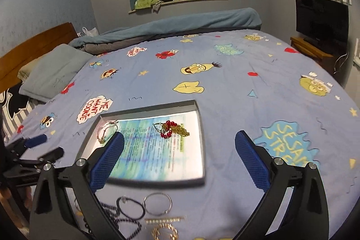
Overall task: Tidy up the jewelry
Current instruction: 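Move both tools back over the remaining jewelry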
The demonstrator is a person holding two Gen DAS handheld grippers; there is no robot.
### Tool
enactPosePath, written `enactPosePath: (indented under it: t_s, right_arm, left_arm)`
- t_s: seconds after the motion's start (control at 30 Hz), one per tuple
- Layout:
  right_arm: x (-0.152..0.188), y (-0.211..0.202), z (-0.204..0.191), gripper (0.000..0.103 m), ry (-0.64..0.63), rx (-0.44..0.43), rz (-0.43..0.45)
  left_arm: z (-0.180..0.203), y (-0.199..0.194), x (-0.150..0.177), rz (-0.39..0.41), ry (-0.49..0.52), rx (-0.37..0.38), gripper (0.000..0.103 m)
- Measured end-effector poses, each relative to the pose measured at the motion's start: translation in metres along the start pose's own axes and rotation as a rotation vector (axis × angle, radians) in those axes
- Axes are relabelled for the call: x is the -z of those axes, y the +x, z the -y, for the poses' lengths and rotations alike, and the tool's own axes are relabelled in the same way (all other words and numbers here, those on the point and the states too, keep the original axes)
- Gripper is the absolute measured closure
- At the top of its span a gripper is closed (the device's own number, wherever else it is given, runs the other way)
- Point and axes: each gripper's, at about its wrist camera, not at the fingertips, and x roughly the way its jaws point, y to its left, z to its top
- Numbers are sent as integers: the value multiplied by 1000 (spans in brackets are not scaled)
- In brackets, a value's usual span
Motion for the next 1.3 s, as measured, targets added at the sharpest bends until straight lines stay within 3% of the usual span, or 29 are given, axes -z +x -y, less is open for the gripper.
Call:
enactPosePath:
  t_s: [0.33,0.83,0.97,1.3]
  right_arm:
    - [15,-26,-13,6,4,-9,25]
    - [75,-7,-17,6,-78,49,-9]
    - [93,-2,-10,6,-110,70,-23]
    - [133,-11,3,6,-124,28,-51]
  left_arm:
    - [-7,-46,24,50,-6,-2,10]
    - [-36,-15,81,51,-82,-40,10]
    - [-30,-8,104,61,-56,-46,10]
    - [-10,8,142,75,20,-24,10]
